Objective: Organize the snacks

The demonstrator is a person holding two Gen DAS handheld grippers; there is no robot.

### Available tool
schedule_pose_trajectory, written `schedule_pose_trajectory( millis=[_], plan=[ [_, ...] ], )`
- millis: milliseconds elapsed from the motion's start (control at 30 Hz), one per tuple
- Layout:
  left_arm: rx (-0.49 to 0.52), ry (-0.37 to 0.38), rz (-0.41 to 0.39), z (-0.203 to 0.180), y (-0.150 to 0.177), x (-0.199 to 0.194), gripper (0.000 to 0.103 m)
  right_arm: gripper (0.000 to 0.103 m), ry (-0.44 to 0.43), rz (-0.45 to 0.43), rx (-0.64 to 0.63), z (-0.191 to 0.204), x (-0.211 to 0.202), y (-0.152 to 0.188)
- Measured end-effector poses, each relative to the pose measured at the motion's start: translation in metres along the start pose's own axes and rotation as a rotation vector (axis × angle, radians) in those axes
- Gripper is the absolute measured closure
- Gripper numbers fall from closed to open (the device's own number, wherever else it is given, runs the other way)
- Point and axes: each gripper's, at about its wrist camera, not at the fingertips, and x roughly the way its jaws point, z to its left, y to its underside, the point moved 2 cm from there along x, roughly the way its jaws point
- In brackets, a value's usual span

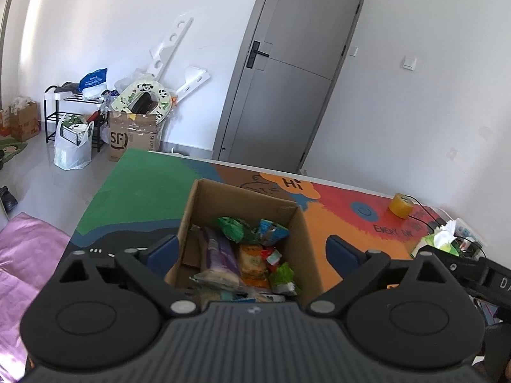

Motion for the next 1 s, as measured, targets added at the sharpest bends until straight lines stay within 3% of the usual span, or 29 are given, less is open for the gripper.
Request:
schedule_pose_trajectory(
  millis=[533,1000],
  plan=[
    [0.102,0.016,0.019,-0.017,0.009,-0.025,0.001,0.000,0.042,-0.002,-0.023,-0.015,-0.051,0.001],
    [0.202,0.025,0.032,-0.024,0.022,-0.049,0.001,0.000,0.027,0.013,-0.041,-0.033,-0.088,0.015]
  ],
)
